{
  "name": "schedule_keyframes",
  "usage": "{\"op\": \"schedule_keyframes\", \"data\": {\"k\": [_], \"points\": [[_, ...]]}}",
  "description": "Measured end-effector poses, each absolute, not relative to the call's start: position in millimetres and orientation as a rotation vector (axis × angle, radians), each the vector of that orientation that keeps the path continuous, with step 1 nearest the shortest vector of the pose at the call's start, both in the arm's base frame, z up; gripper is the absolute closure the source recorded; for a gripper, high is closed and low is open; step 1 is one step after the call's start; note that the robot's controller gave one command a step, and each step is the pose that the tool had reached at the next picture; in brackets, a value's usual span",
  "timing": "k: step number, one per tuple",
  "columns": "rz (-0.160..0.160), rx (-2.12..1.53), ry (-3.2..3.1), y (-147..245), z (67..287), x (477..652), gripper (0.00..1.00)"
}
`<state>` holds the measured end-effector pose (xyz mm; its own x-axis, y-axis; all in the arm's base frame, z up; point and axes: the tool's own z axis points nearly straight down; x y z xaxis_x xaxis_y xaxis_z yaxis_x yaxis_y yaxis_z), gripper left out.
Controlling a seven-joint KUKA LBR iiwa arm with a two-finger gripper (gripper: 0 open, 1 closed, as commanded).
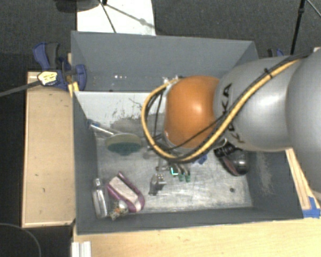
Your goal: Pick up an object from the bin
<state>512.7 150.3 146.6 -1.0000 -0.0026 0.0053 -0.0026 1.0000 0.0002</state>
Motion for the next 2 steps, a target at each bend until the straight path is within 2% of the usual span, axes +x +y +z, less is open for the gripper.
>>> {"op": "schedule_keyframes", "data": {"k": [1, 2], "points": [[0.002, 0.178, -3.128, 198, 80, 578.9, 0.0], [-0.008, 0.417, -3.137, 217, 84, 510.5, 0.0]]}}
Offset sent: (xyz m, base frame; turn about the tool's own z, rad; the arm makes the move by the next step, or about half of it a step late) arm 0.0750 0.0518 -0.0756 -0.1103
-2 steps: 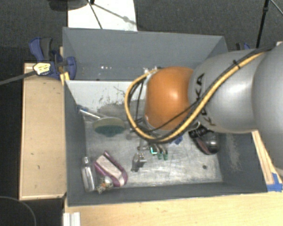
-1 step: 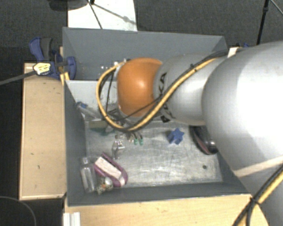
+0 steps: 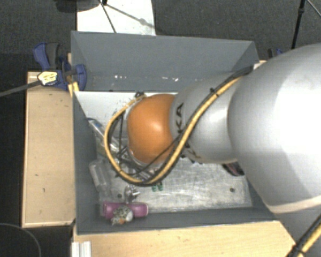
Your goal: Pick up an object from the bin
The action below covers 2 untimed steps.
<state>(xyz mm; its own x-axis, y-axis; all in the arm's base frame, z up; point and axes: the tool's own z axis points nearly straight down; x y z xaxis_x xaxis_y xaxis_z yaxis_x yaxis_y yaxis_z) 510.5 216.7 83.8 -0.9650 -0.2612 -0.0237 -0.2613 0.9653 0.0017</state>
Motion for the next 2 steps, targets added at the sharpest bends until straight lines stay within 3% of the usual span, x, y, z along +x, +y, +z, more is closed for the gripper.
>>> {"op": "schedule_keyframes", "data": {"k": [1, 2], "points": [[-0.004, -0.485, 3.098, 141, 95, 526.5, 0.0], [0.006, -0.836, 3.025, 213, 124, 479.0, 0.0]]}}
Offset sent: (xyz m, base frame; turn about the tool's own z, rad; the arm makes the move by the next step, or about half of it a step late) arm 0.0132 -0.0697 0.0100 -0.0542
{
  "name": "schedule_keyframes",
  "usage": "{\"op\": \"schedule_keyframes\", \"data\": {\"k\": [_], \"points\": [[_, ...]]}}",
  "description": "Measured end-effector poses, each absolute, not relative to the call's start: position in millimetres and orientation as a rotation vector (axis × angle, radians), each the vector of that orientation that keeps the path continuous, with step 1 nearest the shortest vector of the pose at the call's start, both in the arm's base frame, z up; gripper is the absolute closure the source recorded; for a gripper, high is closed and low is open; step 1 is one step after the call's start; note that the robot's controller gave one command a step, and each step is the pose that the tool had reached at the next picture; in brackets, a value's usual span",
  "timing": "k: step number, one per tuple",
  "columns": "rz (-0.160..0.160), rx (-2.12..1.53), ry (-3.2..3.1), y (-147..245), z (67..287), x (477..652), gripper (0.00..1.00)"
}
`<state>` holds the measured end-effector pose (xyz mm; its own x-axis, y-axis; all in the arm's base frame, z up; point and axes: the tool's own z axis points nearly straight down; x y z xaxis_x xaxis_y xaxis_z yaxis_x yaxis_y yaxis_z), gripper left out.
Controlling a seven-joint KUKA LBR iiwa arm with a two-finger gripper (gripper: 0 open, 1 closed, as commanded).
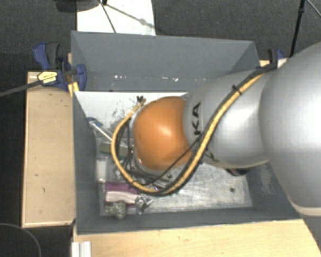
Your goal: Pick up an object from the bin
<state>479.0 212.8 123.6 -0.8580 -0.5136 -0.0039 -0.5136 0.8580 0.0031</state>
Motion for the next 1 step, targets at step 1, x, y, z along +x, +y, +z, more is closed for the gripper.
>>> {"op": "schedule_keyframes", "data": {"k": [1], "points": [[0.001, -0.879, 3.005, 211.1, 74.4, 485.5, 0.0]]}}
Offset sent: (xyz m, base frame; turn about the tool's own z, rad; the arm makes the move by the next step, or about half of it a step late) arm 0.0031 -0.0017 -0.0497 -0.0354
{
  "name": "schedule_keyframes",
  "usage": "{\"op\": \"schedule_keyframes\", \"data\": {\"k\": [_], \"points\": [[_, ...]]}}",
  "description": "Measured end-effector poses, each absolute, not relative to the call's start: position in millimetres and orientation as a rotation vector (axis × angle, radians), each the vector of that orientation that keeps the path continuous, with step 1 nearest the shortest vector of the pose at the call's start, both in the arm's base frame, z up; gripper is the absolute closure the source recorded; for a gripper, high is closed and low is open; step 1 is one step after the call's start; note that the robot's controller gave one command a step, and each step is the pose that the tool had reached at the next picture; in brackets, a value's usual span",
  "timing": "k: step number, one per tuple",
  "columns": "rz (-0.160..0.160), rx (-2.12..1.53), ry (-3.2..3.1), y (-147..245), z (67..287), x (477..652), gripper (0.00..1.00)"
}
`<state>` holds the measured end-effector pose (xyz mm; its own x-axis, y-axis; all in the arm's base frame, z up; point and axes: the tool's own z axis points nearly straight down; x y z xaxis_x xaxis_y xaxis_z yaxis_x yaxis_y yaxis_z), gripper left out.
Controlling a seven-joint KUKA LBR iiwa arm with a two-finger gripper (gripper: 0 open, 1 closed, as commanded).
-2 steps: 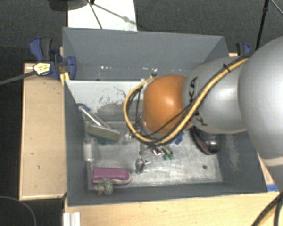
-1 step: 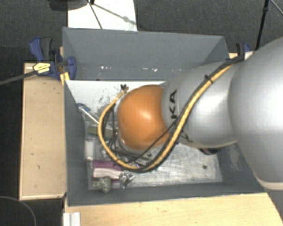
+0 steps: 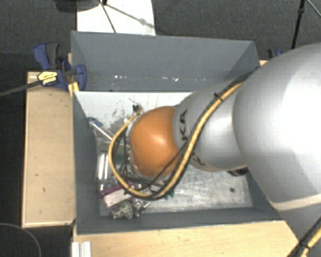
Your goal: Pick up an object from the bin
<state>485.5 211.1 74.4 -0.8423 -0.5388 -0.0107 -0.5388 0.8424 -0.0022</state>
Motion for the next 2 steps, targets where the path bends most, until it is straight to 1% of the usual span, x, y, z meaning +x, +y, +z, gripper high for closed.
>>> {"op": "schedule_keyframes", "data": {"k": [1, 2], "points": [[0.004, -0.87, 3.011, 211, 75, 483.9, 1.0], [-0.001, -1.112, 2.929, 186, 216, 489.3, 1.0]]}}
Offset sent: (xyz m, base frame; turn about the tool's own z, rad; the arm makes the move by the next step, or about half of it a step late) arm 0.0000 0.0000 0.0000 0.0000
